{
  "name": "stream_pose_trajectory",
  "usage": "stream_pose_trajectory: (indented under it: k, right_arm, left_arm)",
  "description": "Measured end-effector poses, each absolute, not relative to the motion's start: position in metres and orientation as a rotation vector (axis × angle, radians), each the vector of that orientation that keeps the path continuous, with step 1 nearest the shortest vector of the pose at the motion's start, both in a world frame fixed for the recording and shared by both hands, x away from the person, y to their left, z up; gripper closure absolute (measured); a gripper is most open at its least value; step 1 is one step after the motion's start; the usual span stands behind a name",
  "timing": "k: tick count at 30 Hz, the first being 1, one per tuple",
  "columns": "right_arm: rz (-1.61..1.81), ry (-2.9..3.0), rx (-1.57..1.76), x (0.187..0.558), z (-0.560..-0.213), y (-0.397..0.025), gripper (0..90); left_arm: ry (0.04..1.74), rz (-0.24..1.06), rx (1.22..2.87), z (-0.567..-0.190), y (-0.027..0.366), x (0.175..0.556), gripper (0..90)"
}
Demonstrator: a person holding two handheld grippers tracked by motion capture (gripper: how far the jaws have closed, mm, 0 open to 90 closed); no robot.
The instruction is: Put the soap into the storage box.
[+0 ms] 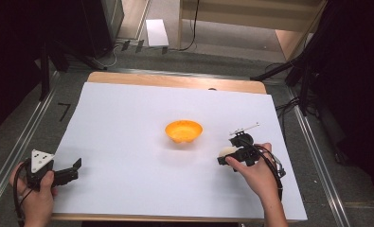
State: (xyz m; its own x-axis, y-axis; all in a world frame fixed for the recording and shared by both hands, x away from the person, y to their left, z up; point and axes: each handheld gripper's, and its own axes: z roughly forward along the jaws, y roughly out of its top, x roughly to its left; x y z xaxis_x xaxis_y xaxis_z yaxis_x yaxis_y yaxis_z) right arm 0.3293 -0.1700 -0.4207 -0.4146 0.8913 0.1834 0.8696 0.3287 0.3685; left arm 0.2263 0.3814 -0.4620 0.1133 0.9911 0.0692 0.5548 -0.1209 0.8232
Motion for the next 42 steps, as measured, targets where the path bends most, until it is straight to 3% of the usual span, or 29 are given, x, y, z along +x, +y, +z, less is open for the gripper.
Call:
stream_pose_trajectory:
  k: [27, 42]
  right_arm:
    - [0.678, 2.594, 1.588, 0.354, -0.395, -0.132, 23.8]
    - [0.652, 2.643, 1.563, 0.365, -0.397, -0.11, 23.8]
  left_arm:
    - [1.509, 0.87, 1.752, -0.462, 0.382, 0.226, 0.3]
    - [1.513, 0.855, 1.745, -0.462, 0.383, 0.227, 0.3]
